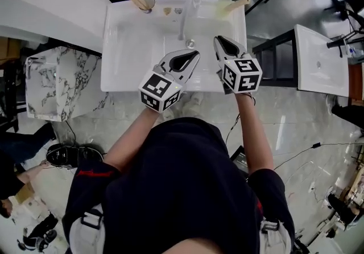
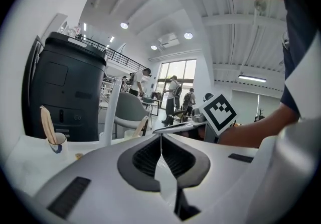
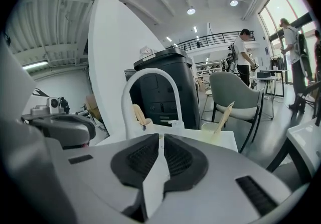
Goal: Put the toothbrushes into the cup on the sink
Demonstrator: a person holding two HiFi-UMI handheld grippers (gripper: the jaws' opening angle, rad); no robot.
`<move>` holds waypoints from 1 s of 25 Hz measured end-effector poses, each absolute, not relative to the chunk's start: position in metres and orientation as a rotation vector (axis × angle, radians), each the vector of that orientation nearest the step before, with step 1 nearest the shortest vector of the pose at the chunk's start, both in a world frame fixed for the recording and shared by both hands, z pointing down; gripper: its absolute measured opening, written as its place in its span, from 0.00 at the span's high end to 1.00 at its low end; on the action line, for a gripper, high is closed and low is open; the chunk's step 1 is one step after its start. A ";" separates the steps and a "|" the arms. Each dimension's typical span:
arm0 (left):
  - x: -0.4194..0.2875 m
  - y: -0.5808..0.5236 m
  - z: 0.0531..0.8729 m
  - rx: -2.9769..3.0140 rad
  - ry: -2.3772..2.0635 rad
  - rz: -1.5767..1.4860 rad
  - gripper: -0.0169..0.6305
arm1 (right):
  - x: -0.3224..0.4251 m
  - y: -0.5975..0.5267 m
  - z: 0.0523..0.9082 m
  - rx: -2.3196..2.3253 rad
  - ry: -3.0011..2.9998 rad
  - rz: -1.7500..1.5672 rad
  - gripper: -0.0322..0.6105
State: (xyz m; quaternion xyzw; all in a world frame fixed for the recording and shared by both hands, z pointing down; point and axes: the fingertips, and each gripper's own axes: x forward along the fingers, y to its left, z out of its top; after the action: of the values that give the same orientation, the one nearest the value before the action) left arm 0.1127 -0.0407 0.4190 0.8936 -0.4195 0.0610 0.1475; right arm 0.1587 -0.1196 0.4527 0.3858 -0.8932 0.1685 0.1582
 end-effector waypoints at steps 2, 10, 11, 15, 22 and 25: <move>0.107 -0.031 0.417 2.576 -1.209 0.170 0.95 | 0.153 -0.108 0.448 1.099 -2.558 0.463 0.87; 0.082 0.006 0.407 2.594 -1.234 0.144 0.95 | 0.123 -0.062 0.436 1.078 -2.573 0.405 0.88; 0.079 0.010 0.405 2.598 -1.239 0.143 0.95 | 0.120 -0.057 0.434 1.076 -2.574 0.393 0.88; 0.066 0.027 0.399 2.603 -1.262 0.137 0.95 | 0.106 -0.036 0.422 1.070 -2.595 0.344 0.88; 0.041 0.055 0.390 2.614 -1.301 0.132 0.95 | 0.082 -0.002 0.399 1.060 -2.637 0.295 0.89; 0.031 0.065 0.386 2.623 -1.319 0.130 0.95 | 0.073 0.010 0.393 1.062 -2.654 0.287 0.89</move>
State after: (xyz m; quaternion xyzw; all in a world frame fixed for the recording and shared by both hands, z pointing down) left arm 0.0306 0.0649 0.3863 0.8880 -0.4464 0.0440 0.1011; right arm 0.0730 0.0101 0.3934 0.3664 -0.9154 0.0990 0.1340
